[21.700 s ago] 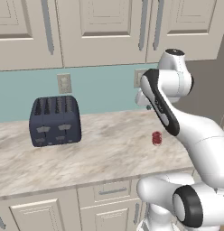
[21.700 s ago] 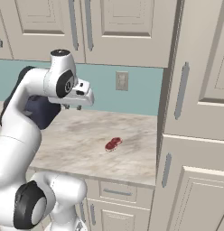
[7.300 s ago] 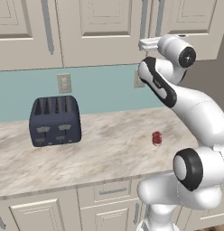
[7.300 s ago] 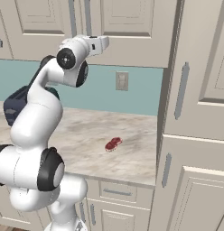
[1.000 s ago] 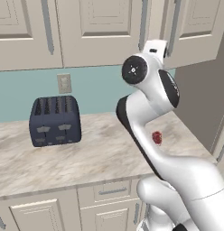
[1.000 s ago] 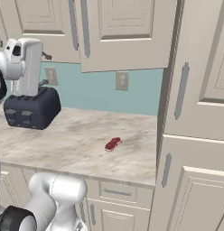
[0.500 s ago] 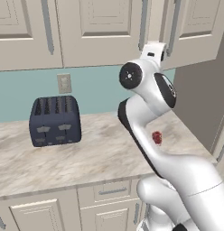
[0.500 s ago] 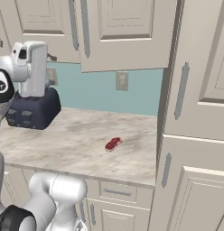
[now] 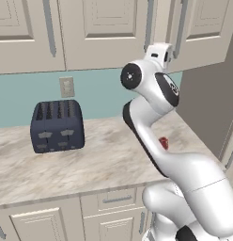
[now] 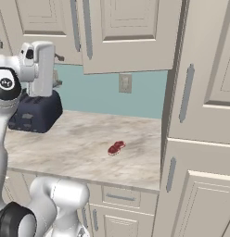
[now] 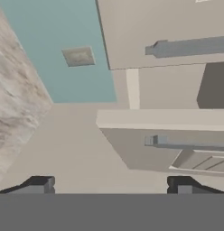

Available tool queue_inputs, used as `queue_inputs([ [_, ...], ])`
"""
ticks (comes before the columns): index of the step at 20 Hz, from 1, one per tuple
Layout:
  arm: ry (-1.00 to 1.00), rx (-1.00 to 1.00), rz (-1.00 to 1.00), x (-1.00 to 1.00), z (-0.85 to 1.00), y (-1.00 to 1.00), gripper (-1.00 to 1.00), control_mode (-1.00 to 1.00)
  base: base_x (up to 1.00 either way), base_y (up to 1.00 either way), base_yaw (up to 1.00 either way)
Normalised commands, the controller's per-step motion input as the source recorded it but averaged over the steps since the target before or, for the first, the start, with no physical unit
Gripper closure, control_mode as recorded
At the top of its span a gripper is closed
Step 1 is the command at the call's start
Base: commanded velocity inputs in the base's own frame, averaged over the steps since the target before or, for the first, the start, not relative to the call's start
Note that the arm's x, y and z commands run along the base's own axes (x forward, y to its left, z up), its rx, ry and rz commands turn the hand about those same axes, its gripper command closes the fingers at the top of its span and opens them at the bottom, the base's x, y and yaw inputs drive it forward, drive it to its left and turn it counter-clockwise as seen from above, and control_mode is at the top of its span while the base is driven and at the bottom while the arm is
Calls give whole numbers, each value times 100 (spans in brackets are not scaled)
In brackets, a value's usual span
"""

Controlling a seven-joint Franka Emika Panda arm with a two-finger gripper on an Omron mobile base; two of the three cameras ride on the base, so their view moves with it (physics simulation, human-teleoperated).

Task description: Retrieve the tupperware from the cabinet, then place the raw meat into the tupperware to avoid contamination.

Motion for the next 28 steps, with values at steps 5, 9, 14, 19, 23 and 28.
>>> queue_inputs([
  [5, 0, -1, -4, 27, 0, -2, -100, -100, 0, 0, 0],
  [9, 0, 0, -2, 25, 0, 0, -100, -100, 0, 0, 0],
  [14, 0, 0, -1, 26, -1, 0, -100, -100, 0, 0, 0],
  [19, 0, 0, 0, 25, 0, 0, -100, -100, 0, 0, 0],
  [23, 0, 0, 0, 23, -2, -3, -100, -100, 0, 0, 0],
  [28, 0, 0, 0, 22, -2, -2, -100, -100, 0, 0, 0],
])
